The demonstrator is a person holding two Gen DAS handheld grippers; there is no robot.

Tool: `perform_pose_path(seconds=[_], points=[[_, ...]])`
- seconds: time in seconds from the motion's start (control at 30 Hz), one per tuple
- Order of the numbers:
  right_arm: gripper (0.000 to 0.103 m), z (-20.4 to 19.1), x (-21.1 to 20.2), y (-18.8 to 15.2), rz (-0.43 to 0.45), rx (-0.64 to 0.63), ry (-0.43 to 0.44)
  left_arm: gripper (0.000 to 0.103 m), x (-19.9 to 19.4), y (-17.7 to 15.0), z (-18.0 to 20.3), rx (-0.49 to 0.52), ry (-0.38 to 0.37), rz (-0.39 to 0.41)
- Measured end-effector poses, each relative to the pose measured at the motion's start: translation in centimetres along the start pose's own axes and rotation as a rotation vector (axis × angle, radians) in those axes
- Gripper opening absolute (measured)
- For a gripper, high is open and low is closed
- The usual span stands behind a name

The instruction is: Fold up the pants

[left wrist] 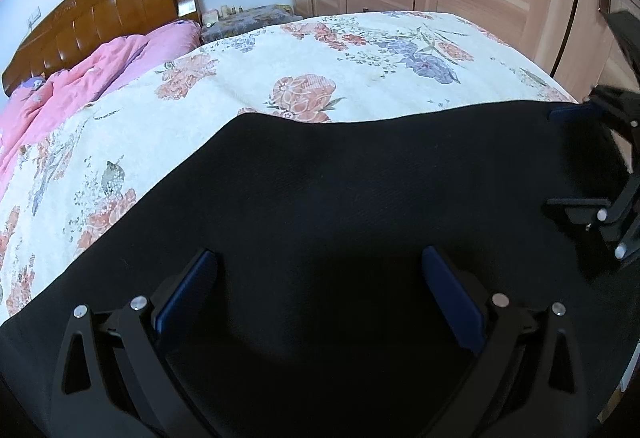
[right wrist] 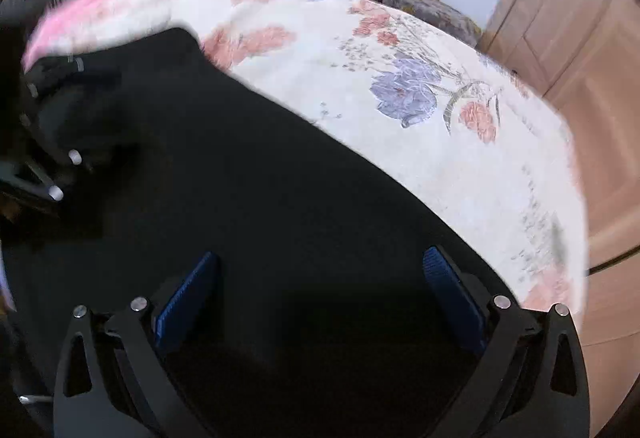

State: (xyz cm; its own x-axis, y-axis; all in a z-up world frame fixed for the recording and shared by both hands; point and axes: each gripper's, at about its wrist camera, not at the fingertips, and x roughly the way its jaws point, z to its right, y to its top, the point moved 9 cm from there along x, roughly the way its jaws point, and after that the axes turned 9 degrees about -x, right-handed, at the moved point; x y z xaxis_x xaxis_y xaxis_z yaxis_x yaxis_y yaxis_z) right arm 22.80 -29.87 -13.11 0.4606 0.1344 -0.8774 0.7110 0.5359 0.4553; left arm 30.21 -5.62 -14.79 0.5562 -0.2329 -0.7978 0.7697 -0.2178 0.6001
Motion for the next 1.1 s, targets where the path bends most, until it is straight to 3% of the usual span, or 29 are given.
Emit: perform_pose_path(seconds=[0.07, 0.17, 0.23, 0.3, 0.37, 0.4, 0.47, 0.57, 0.7, 0.8, 0.87, 0.97, 1.1], points=[[0.098, 1.4, -0.5, -1.2, -0.025, 0.013, -0.055, 0.102, 0.0, 0.0, 0.0, -0.002, -0.004, -0.001], [0.098, 1.6, -0.7, -2.3, -0.026, 0.043, -0.056, 0.102, 0.1, 0.0, -0.1, -0.009, -0.014, -0.002], [0.098, 1.3, 0.1, -1.5, -0.039, 0.043, -0.078, 0.102, -0.1, 0.1, -0.1, -0.008, -0.018, -0.003], [0.098, 1.6, 0.5, 0.3, -0.068, 0.061, -0.154, 0.102, -1.0, 0.1, -1.0, -0.031, -0.014, -0.005], [0.098, -0.2, -1.2, 2.5, -0.010, 0.073, -0.204, 0.101, -3.7, 0.5, -3.1, -0.093, -0.046, 0.031], [0.098, -1.5, -1.7, 3.4, 0.029, 0.066, -0.179, 0.101, -5.5, 0.6, -5.0, -0.131, -0.064, 0.060], [0.098, -6.1, -2.2, 6.2, 0.092, 0.004, -0.080, 0.101, -7.5, -0.1, -9.4, -0.189, -0.016, 0.079], [0.098, -11.6, -1.1, 9.1, 0.102, -0.125, -0.031, 0.101, -9.6, -3.0, -17.5, -0.272, 0.115, 0.071], [0.098, -17.5, 1.8, 11.4, 0.074, -0.222, 0.041, 0.101, -11.4, -8.4, -25.9, -0.428, 0.180, 0.029], [0.098, -18.7, 4.0, 10.0, -0.009, -0.254, 0.028, 0.101, -11.4, -12.3, -29.3, -0.477, 0.226, -0.009], [0.099, -17.7, 4.1, 8.6, -0.010, -0.167, 0.125, 0.102, -10.9, -14.1, -30.5, -0.489, 0.222, -0.028], [0.099, -16.2, 3.2, 6.4, -0.021, -0.172, 0.138, 0.102, -11.3, -14.9, -30.4, -0.448, 0.190, 0.033], [0.098, -15.3, 1.7, 4.4, -0.121, -0.168, 0.118, 0.102, -11.4, -14.4, -30.2, -0.452, 0.201, 0.004]])
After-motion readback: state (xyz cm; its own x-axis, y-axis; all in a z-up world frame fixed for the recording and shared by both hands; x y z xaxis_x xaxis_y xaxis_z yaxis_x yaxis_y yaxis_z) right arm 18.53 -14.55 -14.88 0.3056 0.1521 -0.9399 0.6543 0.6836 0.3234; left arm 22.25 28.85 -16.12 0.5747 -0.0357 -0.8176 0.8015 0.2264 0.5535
